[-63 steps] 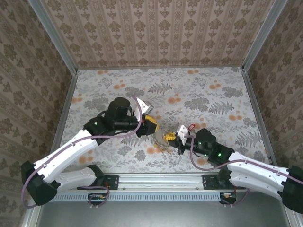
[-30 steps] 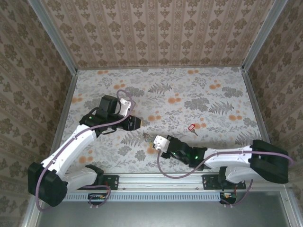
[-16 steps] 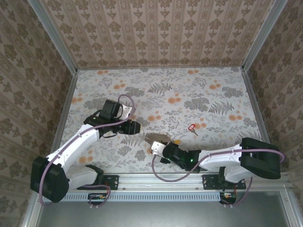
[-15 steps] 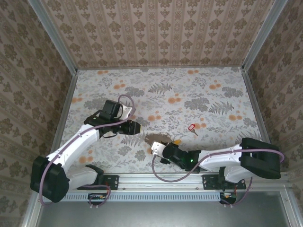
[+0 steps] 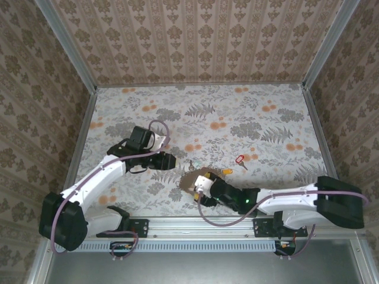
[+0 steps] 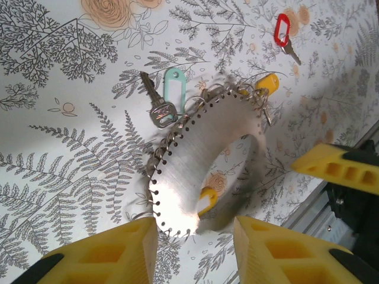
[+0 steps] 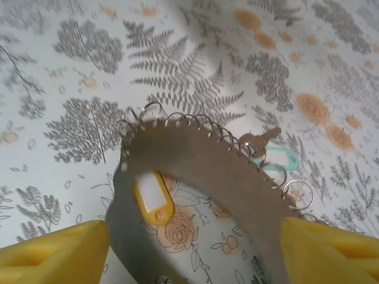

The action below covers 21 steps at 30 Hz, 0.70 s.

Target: Put the keys on the keyring

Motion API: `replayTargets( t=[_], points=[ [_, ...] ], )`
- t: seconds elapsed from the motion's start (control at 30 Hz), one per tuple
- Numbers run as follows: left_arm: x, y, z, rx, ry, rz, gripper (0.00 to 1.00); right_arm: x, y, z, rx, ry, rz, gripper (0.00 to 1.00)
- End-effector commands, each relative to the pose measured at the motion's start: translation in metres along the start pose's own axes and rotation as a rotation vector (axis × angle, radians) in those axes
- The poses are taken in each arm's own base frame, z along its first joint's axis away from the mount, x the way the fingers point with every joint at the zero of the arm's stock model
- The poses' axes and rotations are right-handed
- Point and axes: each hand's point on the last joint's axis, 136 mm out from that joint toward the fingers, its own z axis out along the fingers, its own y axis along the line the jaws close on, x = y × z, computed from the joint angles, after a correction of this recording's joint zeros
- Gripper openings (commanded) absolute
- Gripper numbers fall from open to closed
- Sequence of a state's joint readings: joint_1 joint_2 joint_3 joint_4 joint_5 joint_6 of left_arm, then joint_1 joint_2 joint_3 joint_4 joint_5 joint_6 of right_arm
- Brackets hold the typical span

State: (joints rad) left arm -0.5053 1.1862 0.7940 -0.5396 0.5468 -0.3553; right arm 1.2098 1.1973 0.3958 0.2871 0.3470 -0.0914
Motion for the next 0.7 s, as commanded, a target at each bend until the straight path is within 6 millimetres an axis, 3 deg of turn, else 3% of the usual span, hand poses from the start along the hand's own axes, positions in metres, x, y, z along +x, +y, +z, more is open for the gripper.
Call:
replayTargets(
  t=[0.0, 0.13, 0.3, 0.47, 0.67],
  points=[
    [0.005, 0.006, 0.006, -0.039, 0.037, 0.026, 0.38, 0.0, 0.0, -0.015, -0.067, -0.016, 0.097, 0.82],
    [-0.001, 0.006, 0.019, -0.068, 0.058, 0.073, 0.34, -0.017, -0.028, -0.03, -0.057, -0.093, 0.226, 0.84],
    [-0.013, -0.003, 0.039, -0.086, 0.1, 0.156, 0.3, -0.022, -0.084, -0.024, -0.001, -0.096, 0.436, 0.84],
    [-0.015, -0.002, 0.053, -0.102, 0.149, 0.176, 0.29, -0.017, -0.102, -0.007, 0.005, -0.053, 0.524, 0.84],
    [-0.026, -0.029, 0.079, -0.076, 0.183, 0.272, 0.28, 0.001, -0.124, -0.004, 0.051, -0.05, 0.641, 0.86]
  ],
)
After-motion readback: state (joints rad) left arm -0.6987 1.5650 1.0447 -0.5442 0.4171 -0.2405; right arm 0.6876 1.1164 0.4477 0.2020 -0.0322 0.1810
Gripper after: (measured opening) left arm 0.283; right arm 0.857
